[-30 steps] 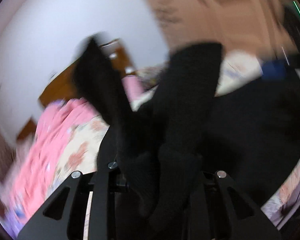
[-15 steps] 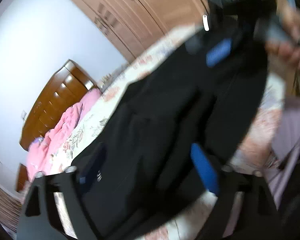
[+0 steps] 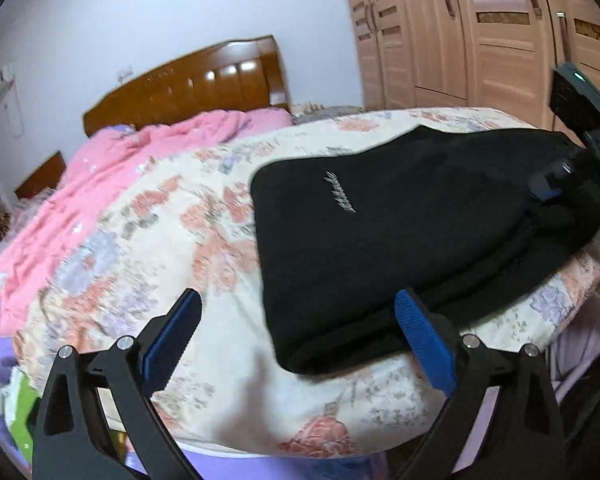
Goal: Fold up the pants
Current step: 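Lay the folded pants on the quilt and open both grippers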
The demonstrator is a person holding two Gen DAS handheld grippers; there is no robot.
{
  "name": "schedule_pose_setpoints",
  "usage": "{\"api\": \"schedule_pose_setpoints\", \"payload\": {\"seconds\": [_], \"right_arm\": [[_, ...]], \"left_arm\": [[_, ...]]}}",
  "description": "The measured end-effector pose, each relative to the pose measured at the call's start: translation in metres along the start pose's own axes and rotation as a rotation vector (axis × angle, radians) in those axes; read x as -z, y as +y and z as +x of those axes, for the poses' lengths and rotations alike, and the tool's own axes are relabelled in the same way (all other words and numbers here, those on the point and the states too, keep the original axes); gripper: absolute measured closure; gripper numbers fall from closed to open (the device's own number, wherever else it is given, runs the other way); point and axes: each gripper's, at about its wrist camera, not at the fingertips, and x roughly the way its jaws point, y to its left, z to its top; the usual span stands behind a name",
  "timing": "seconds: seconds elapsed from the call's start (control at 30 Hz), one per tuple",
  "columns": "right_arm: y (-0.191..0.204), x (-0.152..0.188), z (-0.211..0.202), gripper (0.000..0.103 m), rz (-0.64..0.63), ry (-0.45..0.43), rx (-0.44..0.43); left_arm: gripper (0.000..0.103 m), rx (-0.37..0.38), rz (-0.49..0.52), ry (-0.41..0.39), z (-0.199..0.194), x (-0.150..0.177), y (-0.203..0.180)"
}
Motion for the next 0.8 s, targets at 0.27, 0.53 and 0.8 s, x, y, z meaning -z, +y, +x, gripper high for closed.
{"api": "schedule_pose_setpoints", "payload": {"seconds": [0.27,0.53,0.8], "right_arm": [[0.011,-0.012,0.003,0.024,-0.038,0.047,0.063],[0.007,-0.006,-0.021,0.079,-0.059,-0.047,0.108],[-0.005,0.014,-0.028,0.063,-0.082,-0.088,0.219]], "left_arm": [[0.006,-0.013,0.022,0.021,0.002,0.018,-0.018],[0.006,-0.022,0.048,0.034,0.001,0.02,-0.017],[0.006,0.022,0.039,0.043,-0.016,0.018,-0.01]]}}
